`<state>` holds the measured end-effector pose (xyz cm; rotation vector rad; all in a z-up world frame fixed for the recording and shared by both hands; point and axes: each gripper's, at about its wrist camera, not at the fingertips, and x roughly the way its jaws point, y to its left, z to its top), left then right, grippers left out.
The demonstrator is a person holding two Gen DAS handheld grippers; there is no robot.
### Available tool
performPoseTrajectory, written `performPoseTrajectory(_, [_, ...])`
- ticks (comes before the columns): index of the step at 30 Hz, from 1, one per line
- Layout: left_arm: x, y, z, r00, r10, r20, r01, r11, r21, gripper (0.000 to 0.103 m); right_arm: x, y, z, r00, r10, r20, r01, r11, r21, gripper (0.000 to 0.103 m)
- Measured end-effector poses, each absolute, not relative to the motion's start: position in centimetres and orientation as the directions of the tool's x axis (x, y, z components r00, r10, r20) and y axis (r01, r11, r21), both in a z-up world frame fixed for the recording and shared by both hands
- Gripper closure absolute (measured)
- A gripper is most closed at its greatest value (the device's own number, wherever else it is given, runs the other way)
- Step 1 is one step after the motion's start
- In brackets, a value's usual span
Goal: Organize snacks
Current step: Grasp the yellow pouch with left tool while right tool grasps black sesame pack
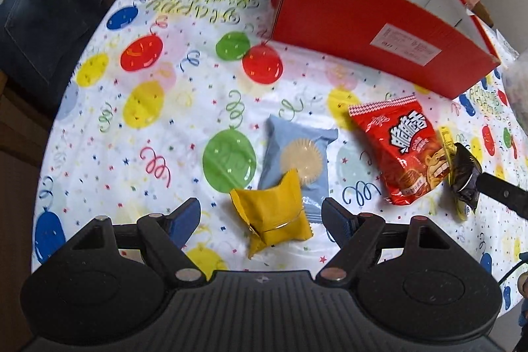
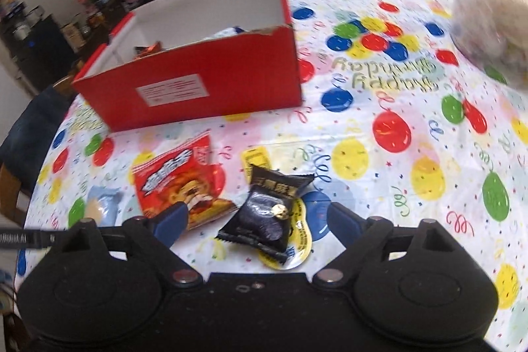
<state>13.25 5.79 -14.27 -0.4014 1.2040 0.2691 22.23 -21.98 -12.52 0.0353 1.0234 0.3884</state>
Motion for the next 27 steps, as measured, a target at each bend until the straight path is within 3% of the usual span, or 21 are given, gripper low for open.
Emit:
performPoseTrajectory(9, [13.7,5.4,-15.2,0.321,-0.005,-0.947,-0.418,0.897,-0.147,0.024,23.4,-20.9,-13.9,0.424,0.318,-0.848,-0.271,0.938,0.217,0.031])
performPoseTrajectory(16, [13.7,5.7,-15.8,0.308,-0.021,-0.951,-0.427,0.891,-0.158,0.034,23.9,-20.2,-14.2,0.419,0.302,-0.857,-0.277,0.941,0.196,0.037])
performPoseTrajectory(27, [13.6,6.0,-15.8,0.309,-0.032,-0.951,-0.424,0.89,-0.167,0.053,24.1,-20.4,-14.6,0.421,0.301,-0.856,-0.264,0.943,0.202,0.064])
